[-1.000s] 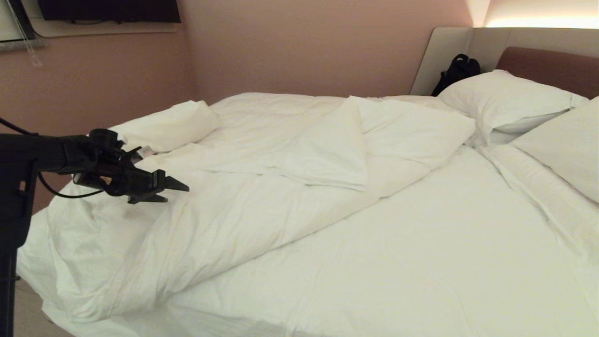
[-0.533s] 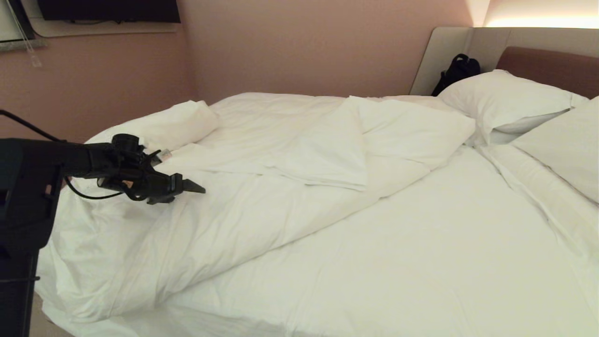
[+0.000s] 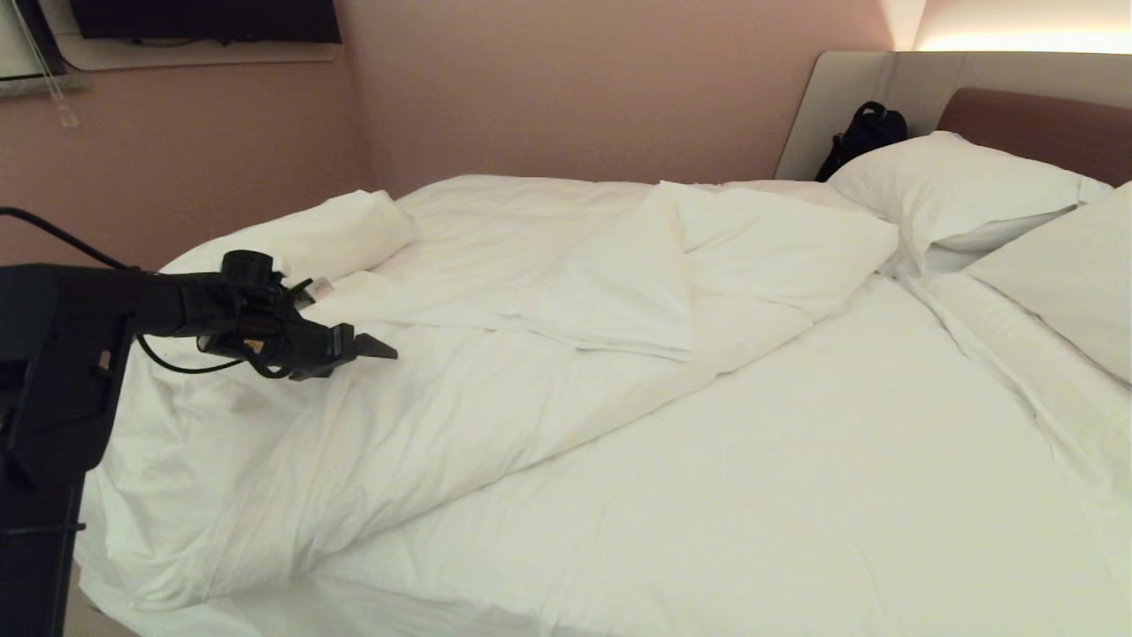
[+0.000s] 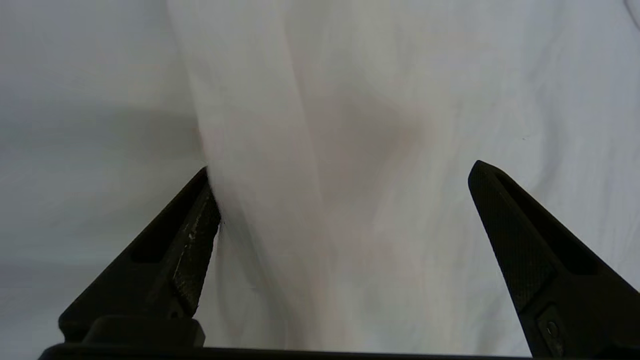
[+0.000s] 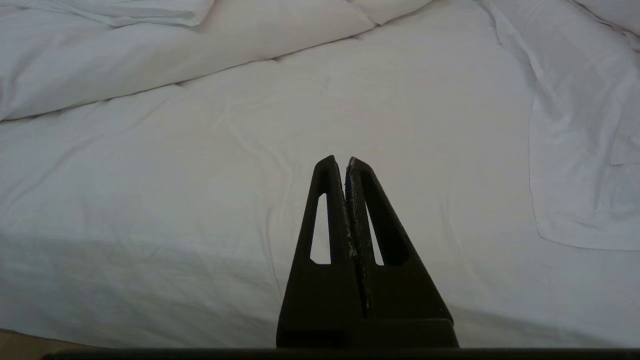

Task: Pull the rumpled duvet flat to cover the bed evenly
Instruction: Flatten the corners of the folded blanket

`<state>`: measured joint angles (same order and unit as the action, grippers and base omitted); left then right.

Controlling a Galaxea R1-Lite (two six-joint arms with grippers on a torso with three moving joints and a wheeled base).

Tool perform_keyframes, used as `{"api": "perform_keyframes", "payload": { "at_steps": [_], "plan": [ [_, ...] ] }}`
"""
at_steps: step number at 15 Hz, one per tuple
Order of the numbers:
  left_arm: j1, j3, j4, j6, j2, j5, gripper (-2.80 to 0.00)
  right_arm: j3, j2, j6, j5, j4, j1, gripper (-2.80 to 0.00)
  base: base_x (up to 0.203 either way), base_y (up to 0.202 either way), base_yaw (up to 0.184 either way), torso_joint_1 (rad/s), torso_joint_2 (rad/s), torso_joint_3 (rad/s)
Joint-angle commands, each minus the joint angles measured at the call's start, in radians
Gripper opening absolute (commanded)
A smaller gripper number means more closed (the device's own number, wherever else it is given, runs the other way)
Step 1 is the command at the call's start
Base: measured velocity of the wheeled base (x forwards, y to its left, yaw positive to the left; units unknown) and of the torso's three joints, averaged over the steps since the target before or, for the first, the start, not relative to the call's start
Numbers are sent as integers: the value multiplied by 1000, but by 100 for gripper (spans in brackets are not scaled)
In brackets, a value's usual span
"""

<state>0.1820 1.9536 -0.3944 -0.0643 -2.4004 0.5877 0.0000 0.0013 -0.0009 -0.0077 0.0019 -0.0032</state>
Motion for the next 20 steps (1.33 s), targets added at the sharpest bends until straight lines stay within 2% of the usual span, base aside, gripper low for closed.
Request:
{"api": "perform_keyframes", "payload": {
  "at_steps": [1, 7, 8, 9, 20],
  "plan": [
    [8, 1, 0, 0, 1, 3, 0, 0, 0, -1, 0, 0, 0, -280, 0, 0, 0, 0, 0, 0],
    [13, 1, 2, -1, -2, 1, 0, 0, 0, -1, 0, 0, 0, -280, 0, 0, 0, 0, 0, 0],
    [14, 1, 2, 0, -2, 0, -22, 0, 0, 0, 0, 0, 0, -280, 0, 0, 0, 0, 0, 0],
    [14, 1, 2, 0, -3, -7, -280, 0, 0, 0, 0, 0, 0, -280, 0, 0, 0, 0, 0, 0],
    [33, -6, -14, -5, 16, 4, -280, 0, 0, -1, 0, 0, 0, -280, 0, 0, 0, 0, 0, 0]
  ]
}}
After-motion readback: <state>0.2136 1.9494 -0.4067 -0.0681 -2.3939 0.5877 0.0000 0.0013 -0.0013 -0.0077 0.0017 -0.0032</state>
